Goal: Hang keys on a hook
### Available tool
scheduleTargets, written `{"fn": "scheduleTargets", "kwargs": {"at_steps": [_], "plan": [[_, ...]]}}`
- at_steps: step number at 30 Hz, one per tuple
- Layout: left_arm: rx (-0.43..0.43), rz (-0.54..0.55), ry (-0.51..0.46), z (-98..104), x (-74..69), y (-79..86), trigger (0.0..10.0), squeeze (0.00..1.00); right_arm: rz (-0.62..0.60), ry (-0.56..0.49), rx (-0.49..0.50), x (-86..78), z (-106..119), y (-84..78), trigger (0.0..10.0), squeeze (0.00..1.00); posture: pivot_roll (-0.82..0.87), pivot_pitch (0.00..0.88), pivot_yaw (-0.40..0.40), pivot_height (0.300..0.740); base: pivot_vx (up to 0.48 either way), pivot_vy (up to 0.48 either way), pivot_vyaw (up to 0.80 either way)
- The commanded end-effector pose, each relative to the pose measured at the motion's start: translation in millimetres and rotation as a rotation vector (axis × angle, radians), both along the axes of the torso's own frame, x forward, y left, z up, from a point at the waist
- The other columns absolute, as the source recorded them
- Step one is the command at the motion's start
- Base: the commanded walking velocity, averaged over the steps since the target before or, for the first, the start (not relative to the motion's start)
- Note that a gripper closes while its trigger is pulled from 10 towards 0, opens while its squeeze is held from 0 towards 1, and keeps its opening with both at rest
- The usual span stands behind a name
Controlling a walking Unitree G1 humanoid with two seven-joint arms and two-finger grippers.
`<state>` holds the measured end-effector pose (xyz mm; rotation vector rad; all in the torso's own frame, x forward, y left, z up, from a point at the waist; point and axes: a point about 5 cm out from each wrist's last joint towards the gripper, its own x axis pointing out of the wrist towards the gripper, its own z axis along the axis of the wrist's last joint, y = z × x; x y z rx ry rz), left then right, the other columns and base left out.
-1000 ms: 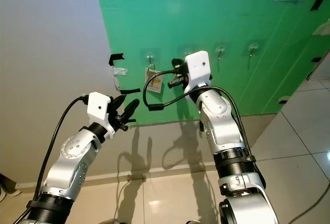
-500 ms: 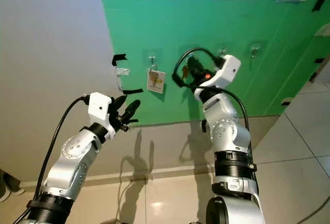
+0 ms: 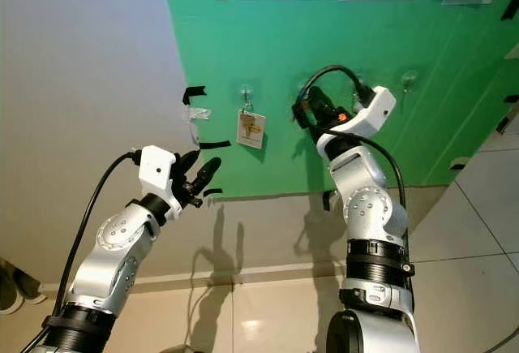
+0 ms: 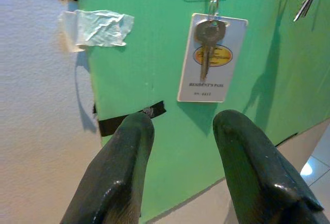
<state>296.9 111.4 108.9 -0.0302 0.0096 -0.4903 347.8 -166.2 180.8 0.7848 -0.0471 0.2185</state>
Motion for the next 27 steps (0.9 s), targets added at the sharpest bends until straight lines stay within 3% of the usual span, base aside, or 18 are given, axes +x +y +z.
{"fn": "scheduleTargets", "kwargs": {"at_steps": [1,3,5,7,8,10,11,12,14,16,18,20,22,23,24,27], "plan": [[0.010,-0.004,-0.007,3,1.0,0.7,10.0,0.00,-0.167,-0.005,-0.004,-1.4,5,-28.0,10.0,0.00,0.00,0.000,0.083,0.740,0.000,0.000,0.00],[0.010,-0.003,-0.007,3,1.1,0.9,10.0,0.00,-0.192,-0.005,-0.021,-1.6,5,-31.0,10.0,0.00,0.00,0.000,0.083,0.740,0.000,0.000,0.00],[0.011,-0.002,-0.007,3,0.8,1.5,10.0,0.00,-0.218,0.005,-0.149,-2.9,3,-33.2,10.0,0.00,0.00,0.000,0.084,0.740,0.000,0.000,0.00],[0.013,0.004,-0.006,3,0.5,2.3,10.0,0.00,-0.207,0.020,-0.347,-6.0,-3,-29.0,10.0,0.00,0.00,0.000,0.082,0.740,0.000,0.000,0.00],[0.013,0.004,-0.006,3,0.5,2.3,10.0,0.00,-0.207,0.020,-0.347,-6.0,-3,-29.0,10.0,0.00,0.00,0.000,0.082,0.740,0.000,0.000,0.00],[0.012,0.019,-0.003,2,0.6,3.5,10.0,0.00,-0.210,0.005,-0.511,-10.0,-6,-26.8,10.0,0.00,0.00,0.000,0.078,0.740,0.000,0.000,0.00],[0.012,0.019,-0.003,2,0.6,3.5,10.0,0.00,-0.210,0.005,-0.511,-10.0,-6,-26.8,10.0,0.00,0.00,0.000,0.078,0.740,0.000,0.000,0.00],[0.010,0.038,-0.005,2,0.8,4.4,10.0,0.00,-0.226,-0.017,-0.613,-13.4,-6,-26.8,10.0,0.00,0.00,0.000,0.074,0.740,0.000,0.000,0.00],[0.010,0.045,-0.007,2,0.8,4.6,10.0,0.00,-0.232,-0.023,-0.645,-14.5,-6,-27.0,10.0,0.00,0.00,0.000,0.072,0.740,0.000,0.000,0.00],[0.005,0.050,-0.006,1,0.7,4.3,10.0,0.00,-0.270,-0.059,-0.710,-17.9,-3,-29.4,10.0,0.00,-0.01,0.000,0.065,0.740,0.000,0.000,0.00],[-0.002,0.049,-0.002,0,-0.3,2.6,10.0,0.00,-0.322,-0.167,-0.879,-24.0,10,-28.8,10.0,0.00,-0.01,0.000,0.063,0.740,0.000,0.000,0.00],[-0.002,0.048,-0.001,0,-0.4,2.3,10.0,0.00,-0.334,-0.198,-0.925,-25.5,13,-27.9,10.0,0.00,-0.01,0.000,0.063,0.740,0.000,0.000,0.00],[-0.004,0.046,0.001,-1,-0.8,1.5,10.0,0.00,-0.363,-0.269,-1.049,-29.0,19,-25.6,10.0,0.00,-0.02,0.000,0.065,0.740,0.000,0.000,0.00],[-0.004,0.046,0.001,-1,-0.8,1.5,10.0,0.00,-0.363,-0.269,-1.049,-29.0,19,-25.6,10.0,0.00,-0.02,0.000,0.065,0.740,0.000,0.000,0.00],[-0.003,0.044,0.000,-1,-0.8,1.1,10.0,0.00,-0.380,-0.305,-1.129,-31.2,20,-24.8,10.0,0.00,-0.02,0.000,0.068,0.740,0.000,0.000,0.00],[0.000,0.039,-0.001,0,0.0,1.4,10.0,0.00,-0.412,-0.303,-1.170,-31.6,20,-27.1,10.0,0.00,-0.02,0.000,0.073,0.740,0.000,0.000,0.00]]}}
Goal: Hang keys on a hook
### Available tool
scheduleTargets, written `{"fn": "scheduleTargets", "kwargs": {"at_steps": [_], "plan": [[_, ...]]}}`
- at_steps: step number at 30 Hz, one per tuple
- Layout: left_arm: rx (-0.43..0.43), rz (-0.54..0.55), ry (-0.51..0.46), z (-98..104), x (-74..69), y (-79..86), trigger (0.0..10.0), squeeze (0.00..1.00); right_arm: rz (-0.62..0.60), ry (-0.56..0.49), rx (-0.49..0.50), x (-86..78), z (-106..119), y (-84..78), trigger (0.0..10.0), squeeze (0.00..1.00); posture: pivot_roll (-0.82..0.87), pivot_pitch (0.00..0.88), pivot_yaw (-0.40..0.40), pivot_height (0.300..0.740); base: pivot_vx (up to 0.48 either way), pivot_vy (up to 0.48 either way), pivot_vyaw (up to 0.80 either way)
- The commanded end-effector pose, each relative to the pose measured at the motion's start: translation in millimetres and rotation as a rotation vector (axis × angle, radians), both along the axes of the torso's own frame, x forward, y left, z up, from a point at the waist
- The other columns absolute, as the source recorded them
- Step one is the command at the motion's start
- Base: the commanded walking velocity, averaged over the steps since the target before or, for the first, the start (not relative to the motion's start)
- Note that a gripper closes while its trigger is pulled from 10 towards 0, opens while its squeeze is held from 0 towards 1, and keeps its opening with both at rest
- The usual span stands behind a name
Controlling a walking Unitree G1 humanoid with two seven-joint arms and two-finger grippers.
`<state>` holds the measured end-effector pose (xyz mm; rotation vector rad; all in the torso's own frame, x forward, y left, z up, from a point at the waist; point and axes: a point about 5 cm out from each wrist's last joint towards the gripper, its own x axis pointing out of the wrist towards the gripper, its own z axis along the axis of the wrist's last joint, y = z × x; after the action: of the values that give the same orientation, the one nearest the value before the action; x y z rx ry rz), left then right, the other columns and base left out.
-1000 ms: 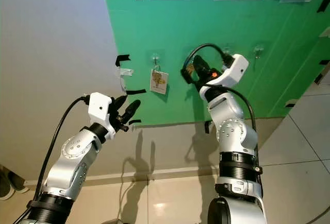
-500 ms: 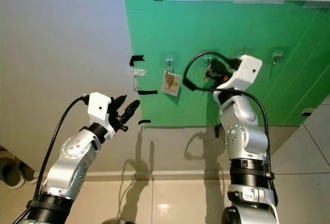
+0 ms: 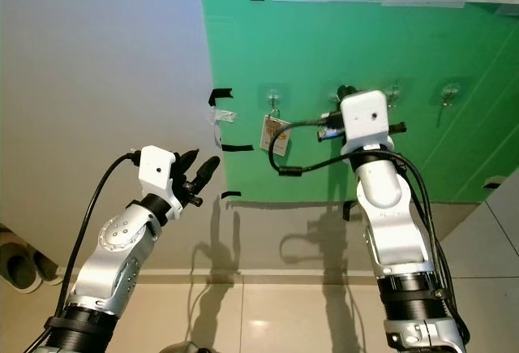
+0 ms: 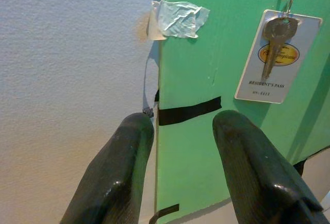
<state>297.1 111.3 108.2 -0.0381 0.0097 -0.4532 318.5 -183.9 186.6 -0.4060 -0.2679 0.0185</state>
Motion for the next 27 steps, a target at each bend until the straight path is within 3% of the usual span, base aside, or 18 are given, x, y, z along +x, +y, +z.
{"fn": "scheduleTargets", "kwargs": {"at_steps": [1,2,3,5,6,9,11,17,27], "plan": [[0.010,-0.001,-0.004,1,0.3,1.6,10.0,0.00,-0.078,-0.064,0.071,-0.5,14,-13.0,10.0,0.00,-0.02,0.000,0.076,0.740,0.000,0.000,0.00],[0.011,-0.003,-0.005,1,0.5,1.7,10.0,0.00,-0.087,-0.056,0.137,0.5,14,-14.8,10.0,0.00,-0.02,0.000,0.076,0.740,0.000,0.000,0.00],[0.011,-0.003,-0.005,1,0.5,1.7,10.0,0.00,-0.087,-0.056,0.137,0.5,14,-14.8,10.0,0.00,-0.02,0.000,0.076,0.740,0.000,0.000,0.00],[0.013,-0.004,-0.006,1,0.8,1.7,10.0,0.00,-0.099,-0.015,0.374,4.2,11,-19.8,10.0,0.00,-0.02,0.000,0.076,0.740,0.000,0.000,0.00],[0.013,-0.004,-0.006,1,0.8,1.7,10.0,0.00,-0.099,-0.015,0.374,4.2,11,-19.8,10.0,0.00,-0.02,0.000,0.076,0.740,0.000,0.000,0.00],[0.014,-0.010,-0.006,1,1.6,1.3,10.0,0.00,-0.073,0.009,0.743,9.4,11,-25.5,10.0,0.00,-0.02,0.000,0.079,0.740,0.000,0.000,0.00],[0.015,-0.013,-0.006,1,1.8,0.9,10.0,0.00,-0.023,-0.011,0.877,10.3,17,-25.4,10.0,0.00,-0.02,0.000,0.077,0.740,0.000,0.000,0.00],[0.013,-0.015,-0.005,0,1.1,-0.6,10.0,0.00,0.049,-0.046,0.956,6.7,29,-27.3,10.0,0.00,-0.02,0.000,0.069,0.740,0.000,0.000,0.00],[0.011,-0.012,-0.002,-2,-0.4,-1.5,10.0,0.00,0.105,0.034,0.784,-4.6,27,-29.9,10.0,0.00,-0.03,0.000,0.065,0.740,0.000,0.000,0.00]]}}
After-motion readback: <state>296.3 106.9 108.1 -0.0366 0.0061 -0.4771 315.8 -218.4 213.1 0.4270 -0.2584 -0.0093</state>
